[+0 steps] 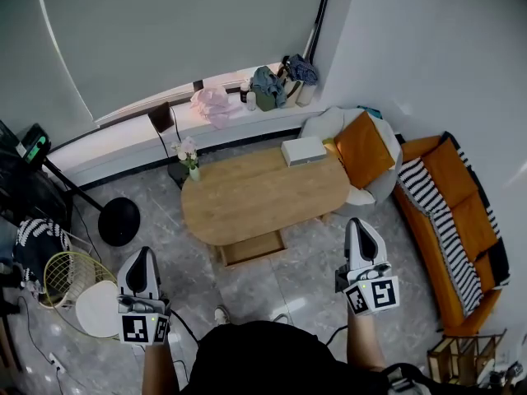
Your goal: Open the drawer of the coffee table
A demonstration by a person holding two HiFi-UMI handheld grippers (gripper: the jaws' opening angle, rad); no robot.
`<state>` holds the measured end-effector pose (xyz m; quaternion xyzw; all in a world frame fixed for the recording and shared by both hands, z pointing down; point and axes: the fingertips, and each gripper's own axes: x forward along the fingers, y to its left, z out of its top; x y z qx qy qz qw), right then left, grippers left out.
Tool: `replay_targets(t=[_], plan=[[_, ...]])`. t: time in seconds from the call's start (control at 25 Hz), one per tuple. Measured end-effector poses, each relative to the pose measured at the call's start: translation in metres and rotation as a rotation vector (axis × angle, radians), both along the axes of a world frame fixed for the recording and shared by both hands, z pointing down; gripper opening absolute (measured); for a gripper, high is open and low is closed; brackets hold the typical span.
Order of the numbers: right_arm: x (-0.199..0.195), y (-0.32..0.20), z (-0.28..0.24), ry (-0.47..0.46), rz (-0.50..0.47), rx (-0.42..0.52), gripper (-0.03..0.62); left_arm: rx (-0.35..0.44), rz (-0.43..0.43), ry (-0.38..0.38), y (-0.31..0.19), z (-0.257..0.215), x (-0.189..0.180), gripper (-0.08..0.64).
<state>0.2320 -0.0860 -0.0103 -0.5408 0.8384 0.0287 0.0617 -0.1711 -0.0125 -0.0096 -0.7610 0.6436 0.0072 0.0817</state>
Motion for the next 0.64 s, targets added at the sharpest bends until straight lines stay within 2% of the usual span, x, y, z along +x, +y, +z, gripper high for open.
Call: replay_targets(t=[0.64], plan=[[-0.014, -0.017, -0.001, 0.008, 0.007, 0.004, 0.005, 0.001, 0.024, 0.008, -0.02, 0.002, -0.005, 0.008]])
